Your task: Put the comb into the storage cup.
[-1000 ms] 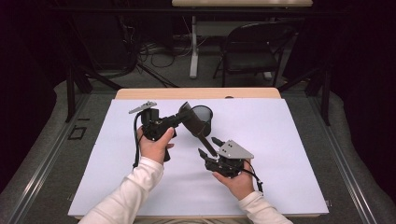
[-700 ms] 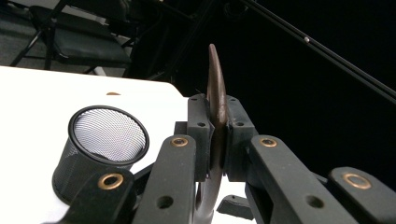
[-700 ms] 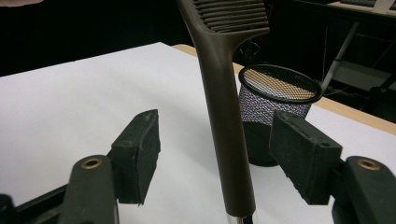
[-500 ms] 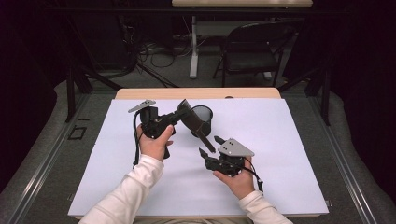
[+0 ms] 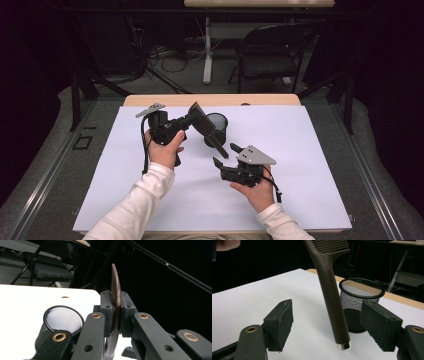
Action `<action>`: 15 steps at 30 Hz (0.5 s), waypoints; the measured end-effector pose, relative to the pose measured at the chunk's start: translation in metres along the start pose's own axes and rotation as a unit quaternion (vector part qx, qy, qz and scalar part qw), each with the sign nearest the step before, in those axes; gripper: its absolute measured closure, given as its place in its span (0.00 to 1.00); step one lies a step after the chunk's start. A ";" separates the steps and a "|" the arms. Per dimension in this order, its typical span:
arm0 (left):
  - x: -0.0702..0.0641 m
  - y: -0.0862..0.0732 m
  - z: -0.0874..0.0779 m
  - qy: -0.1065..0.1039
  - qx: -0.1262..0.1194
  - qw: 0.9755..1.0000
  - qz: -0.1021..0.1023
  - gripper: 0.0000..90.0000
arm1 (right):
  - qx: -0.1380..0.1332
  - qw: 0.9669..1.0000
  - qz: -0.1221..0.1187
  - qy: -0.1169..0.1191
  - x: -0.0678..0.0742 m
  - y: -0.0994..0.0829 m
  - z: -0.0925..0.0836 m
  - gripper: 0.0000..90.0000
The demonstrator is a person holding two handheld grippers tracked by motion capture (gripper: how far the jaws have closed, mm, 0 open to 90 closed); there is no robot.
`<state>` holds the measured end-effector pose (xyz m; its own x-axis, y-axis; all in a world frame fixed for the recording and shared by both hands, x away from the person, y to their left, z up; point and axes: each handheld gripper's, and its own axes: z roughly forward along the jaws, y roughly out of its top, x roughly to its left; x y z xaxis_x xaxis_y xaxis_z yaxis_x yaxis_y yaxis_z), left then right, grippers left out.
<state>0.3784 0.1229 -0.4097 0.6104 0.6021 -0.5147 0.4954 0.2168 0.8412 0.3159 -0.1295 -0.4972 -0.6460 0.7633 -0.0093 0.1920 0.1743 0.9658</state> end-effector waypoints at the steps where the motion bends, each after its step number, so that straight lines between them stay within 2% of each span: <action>1: 0.000 0.000 0.000 0.000 0.000 1.000 0.001 0.94 | 0.003 1.000 0.000 0.001 0.000 0.000 0.000 0.30; 3: -0.001 0.001 0.000 0.001 -0.002 1.000 0.001 0.94 | 0.013 1.000 -0.003 0.000 0.001 0.001 0.000 0.31; 10: -0.002 0.006 -0.001 0.004 -0.006 1.000 0.004 0.94 | 0.020 1.000 -0.012 -0.016 0.002 0.004 -0.002 0.32; 15: -0.002 0.011 -0.003 0.009 -0.010 1.000 0.007 0.94 | 0.024 1.000 -0.014 -0.007 0.002 0.005 -0.001 0.35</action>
<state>0.3811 0.1263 -0.3991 0.6056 0.6194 -0.4996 0.4743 0.2232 0.8516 0.3150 -0.1277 -0.4918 -0.6410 0.7664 -0.0403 0.2088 0.2247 0.9518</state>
